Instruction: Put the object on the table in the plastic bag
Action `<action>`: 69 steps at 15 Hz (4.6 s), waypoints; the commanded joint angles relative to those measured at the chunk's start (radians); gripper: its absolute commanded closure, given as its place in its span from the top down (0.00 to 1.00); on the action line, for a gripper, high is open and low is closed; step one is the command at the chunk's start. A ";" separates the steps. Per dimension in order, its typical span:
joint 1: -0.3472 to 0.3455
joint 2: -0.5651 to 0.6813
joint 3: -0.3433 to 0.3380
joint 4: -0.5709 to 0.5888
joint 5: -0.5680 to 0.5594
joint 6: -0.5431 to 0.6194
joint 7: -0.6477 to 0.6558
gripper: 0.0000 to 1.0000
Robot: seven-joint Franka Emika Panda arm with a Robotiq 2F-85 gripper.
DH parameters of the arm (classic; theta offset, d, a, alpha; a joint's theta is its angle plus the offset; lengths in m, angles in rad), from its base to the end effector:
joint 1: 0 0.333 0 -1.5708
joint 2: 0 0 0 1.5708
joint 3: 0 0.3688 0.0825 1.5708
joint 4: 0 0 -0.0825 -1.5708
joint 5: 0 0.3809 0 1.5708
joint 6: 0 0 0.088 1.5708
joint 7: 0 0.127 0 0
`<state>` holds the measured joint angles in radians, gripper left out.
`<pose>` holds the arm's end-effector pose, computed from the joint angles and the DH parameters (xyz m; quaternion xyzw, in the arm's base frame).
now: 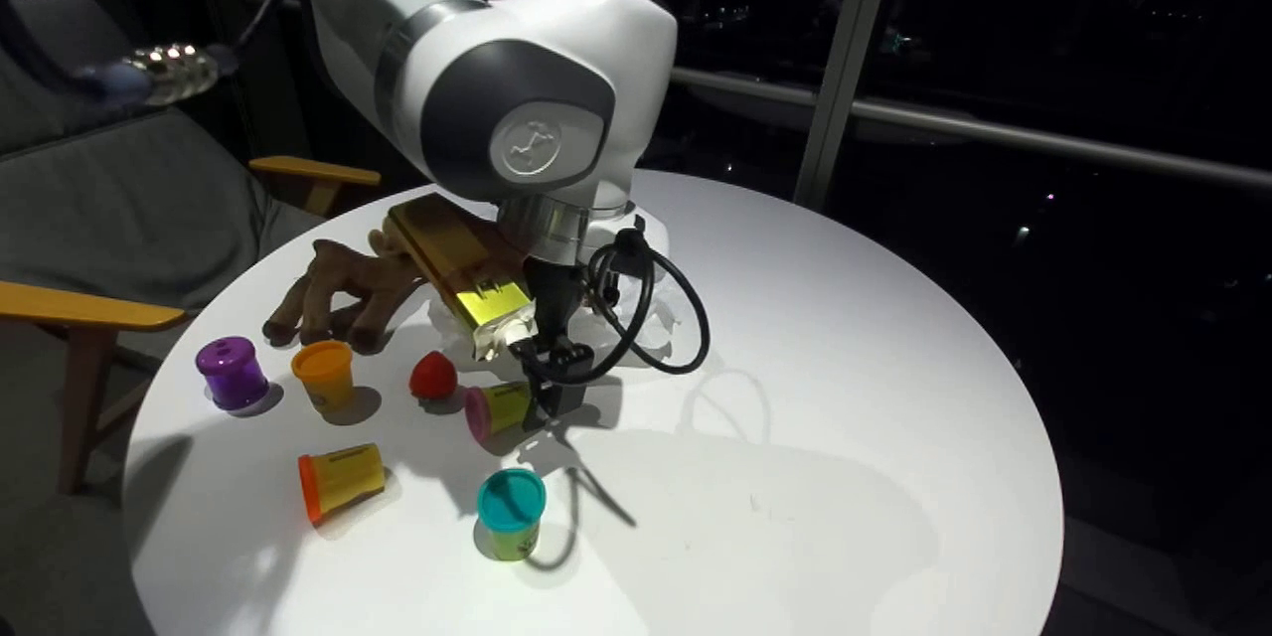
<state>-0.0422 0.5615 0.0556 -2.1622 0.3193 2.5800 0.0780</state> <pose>0.5649 0.0061 0.1486 -0.9778 0.1751 0.0762 0.0863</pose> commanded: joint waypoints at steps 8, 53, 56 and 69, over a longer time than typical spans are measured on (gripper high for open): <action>0.025 0.096 -0.004 0.037 -0.045 0.075 0.030 0.74; 0.102 0.124 -0.011 0.546 -0.174 -0.020 0.108 1.00; 0.088 -0.001 -0.051 0.406 -0.139 0.000 0.191 1.00; 0.010 -0.238 -0.203 -0.143 -0.140 -0.100 0.306 1.00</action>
<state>-0.0072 0.3491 -0.1677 -2.2489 0.1630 2.5266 0.4086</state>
